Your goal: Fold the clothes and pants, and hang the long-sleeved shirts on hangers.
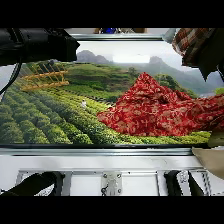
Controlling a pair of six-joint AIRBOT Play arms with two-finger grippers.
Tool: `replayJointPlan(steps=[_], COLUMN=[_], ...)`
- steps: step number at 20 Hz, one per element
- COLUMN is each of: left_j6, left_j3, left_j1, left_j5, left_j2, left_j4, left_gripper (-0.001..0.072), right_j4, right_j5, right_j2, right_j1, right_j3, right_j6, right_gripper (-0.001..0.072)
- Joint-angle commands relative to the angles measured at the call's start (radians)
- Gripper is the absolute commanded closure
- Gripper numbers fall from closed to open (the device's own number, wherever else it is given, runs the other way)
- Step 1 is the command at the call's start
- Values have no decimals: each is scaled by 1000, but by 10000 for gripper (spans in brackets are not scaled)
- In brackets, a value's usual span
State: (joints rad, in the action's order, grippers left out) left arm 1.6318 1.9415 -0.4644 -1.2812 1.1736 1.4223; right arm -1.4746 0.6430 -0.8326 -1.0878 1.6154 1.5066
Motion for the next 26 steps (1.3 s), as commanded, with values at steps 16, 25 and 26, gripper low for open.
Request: replayJointPlan(steps=[16,25,26], left_j6=[-12,-12,-12], left_j3=[1,1,1], left_j1=[-1,-1,-1], left_j5=[1,1,1], left_j2=[1,1,1], left_j4=[-1,-2,-1], left_gripper=[685,685,685], right_j4=[-223,-60,-35], right_j5=[439,170,132], right_j2=[-37,-17,-4], right_j1=[-190,-188,-188], right_j3=[137,137,137], right_j6=[162,162,162], right_gripper=[696,148,148])
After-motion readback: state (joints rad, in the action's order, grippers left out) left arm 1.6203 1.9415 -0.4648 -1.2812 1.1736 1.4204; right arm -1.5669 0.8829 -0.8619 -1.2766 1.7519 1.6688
